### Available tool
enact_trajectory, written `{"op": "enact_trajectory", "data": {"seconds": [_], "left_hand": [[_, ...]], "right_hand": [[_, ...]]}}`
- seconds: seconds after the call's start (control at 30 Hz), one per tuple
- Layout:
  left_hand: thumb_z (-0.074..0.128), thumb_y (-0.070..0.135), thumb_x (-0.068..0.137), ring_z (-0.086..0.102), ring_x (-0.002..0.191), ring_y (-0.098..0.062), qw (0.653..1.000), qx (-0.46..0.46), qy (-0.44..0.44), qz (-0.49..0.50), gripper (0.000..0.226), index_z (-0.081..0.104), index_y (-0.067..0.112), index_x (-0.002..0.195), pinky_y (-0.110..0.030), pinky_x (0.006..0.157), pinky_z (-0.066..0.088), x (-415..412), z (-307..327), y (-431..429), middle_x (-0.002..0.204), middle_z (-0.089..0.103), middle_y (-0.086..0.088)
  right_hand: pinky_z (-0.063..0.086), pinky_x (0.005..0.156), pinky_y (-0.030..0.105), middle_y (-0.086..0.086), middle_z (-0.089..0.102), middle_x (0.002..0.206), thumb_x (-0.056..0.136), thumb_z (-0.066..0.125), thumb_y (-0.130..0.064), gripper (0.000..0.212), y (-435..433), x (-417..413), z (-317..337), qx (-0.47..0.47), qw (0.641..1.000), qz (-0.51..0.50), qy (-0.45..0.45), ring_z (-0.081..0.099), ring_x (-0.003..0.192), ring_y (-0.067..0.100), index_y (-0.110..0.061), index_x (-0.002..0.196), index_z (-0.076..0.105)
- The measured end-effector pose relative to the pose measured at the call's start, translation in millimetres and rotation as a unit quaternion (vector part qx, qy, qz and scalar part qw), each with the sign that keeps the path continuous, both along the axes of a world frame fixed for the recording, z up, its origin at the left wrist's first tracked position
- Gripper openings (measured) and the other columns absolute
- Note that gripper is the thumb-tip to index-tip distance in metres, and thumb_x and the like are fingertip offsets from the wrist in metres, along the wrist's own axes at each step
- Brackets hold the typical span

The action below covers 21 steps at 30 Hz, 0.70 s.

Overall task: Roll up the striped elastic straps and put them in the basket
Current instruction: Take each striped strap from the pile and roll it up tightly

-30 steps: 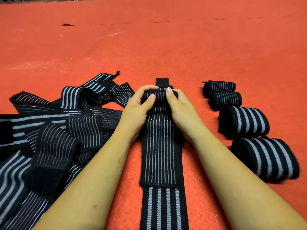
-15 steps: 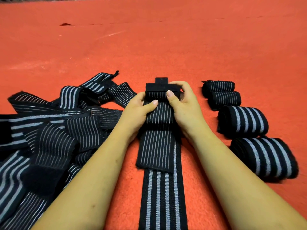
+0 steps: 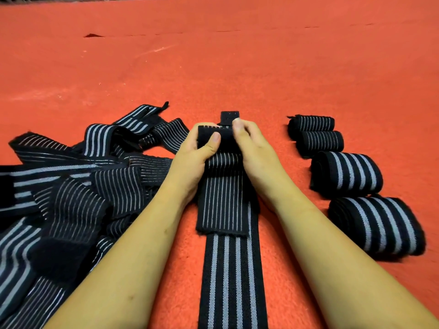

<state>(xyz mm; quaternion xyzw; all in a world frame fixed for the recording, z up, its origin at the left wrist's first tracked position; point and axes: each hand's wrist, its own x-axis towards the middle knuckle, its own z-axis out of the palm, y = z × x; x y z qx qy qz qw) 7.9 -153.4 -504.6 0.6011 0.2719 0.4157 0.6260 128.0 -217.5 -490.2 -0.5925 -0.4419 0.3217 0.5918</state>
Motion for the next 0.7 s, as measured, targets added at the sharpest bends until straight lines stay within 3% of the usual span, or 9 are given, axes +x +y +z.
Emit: {"op": "enact_trajectory", "data": {"seconds": [0.07,0.13,0.23,0.3,0.37,0.47,0.6,0.7], "left_hand": [[0.061,0.017,0.091,0.061,0.102,-0.016,0.999,0.043,0.013,-0.008,0.023,0.064,0.028,0.111,-0.037,0.096,0.049,-1.7,-0.9,1.7,0.108,0.066,0.0],[0.059,0.013,0.091,0.062,0.103,-0.013,0.997,0.066,0.043,-0.004,0.033,0.06,0.028,0.121,-0.032,0.093,0.051,-1.5,-2.1,2.6,0.11,0.066,0.001],[0.062,0.017,0.095,0.067,0.097,-0.011,0.996,0.044,0.072,0.031,0.034,0.053,0.014,0.128,-0.037,0.094,0.053,-0.9,-3.9,4.3,0.105,0.07,-0.002],[0.065,0.028,0.091,0.07,0.099,-0.02,0.997,0.009,0.077,0.03,0.036,0.057,0.009,0.121,-0.045,0.096,0.053,0.3,-4.8,4.4,0.104,0.074,-0.006],[0.066,0.034,0.086,0.071,0.101,-0.023,0.997,-0.004,0.081,0.011,0.04,0.061,0.01,0.118,-0.044,0.095,0.054,1.9,-4.1,2.6,0.107,0.074,-0.008],[0.071,0.032,0.09,0.072,0.086,-0.017,0.998,-0.008,0.056,0.027,0.037,0.052,0.017,0.117,-0.037,0.082,0.057,2.5,-2.2,2.1,0.091,0.075,-0.001],[0.072,0.027,0.09,0.056,0.061,0.001,0.997,0.044,0.062,0.031,0.025,0.051,0.021,0.103,-0.018,0.064,0.045,0.2,-1.8,3.1,0.064,0.062,0.016],[0.072,0.03,0.089,0.05,0.067,0.001,0.992,0.082,0.099,0.022,0.016,0.06,0.02,0.085,-0.019,0.068,0.039,0.3,-2.8,2.9,0.069,0.056,0.018]], "right_hand": [[0.047,0.09,0.026,-0.002,0.067,0.112,0.103,0.041,-0.044,0.035,0.6,3.2,-0.6,-0.007,0.999,-0.014,-0.03,0.061,0.102,0.008,-0.018,0.12,0.058],[0.049,0.088,0.03,0.0,0.067,0.107,0.103,0.048,-0.035,0.027,1.5,4.6,-4.3,0.002,0.996,-0.015,-0.087,0.063,0.097,0.01,-0.015,0.118,0.058],[0.051,0.087,0.041,0.004,0.066,0.098,0.098,0.058,-0.026,0.021,3.2,7.5,-9.0,0.042,0.996,-0.036,-0.07,0.062,0.088,0.015,-0.01,0.112,0.056],[0.051,0.085,0.044,0.004,0.064,0.094,0.093,0.061,-0.023,0.022,3.2,9.5,-9.2,0.065,0.995,-0.05,-0.06,0.059,0.085,0.014,-0.009,0.109,0.055],[0.051,0.085,0.039,0.0,0.063,0.094,0.092,0.062,-0.017,0.02,2.9,11.7,-9.7,0.075,0.994,-0.061,-0.057,0.058,0.086,0.011,-0.01,0.109,0.055],[0.051,0.083,0.034,0.001,0.064,0.095,0.092,0.065,-0.017,0.019,3.8,11.5,-10.4,0.086,0.993,-0.076,-0.032,0.059,0.086,0.009,-0.012,0.107,0.056],[0.052,0.088,0.045,0.003,0.066,0.094,0.086,0.065,-0.032,0.019,5.2,11.5,-11.5,0.094,0.989,-0.109,0.004,0.061,0.087,0.013,-0.023,0.099,0.056],[0.052,0.091,0.048,-0.002,0.065,0.093,0.085,0.065,-0.034,0.017,5.3,13.2,-10.9,0.094,0.987,-0.132,0.006,0.061,0.087,0.012,-0.027,0.097,0.055]]}}
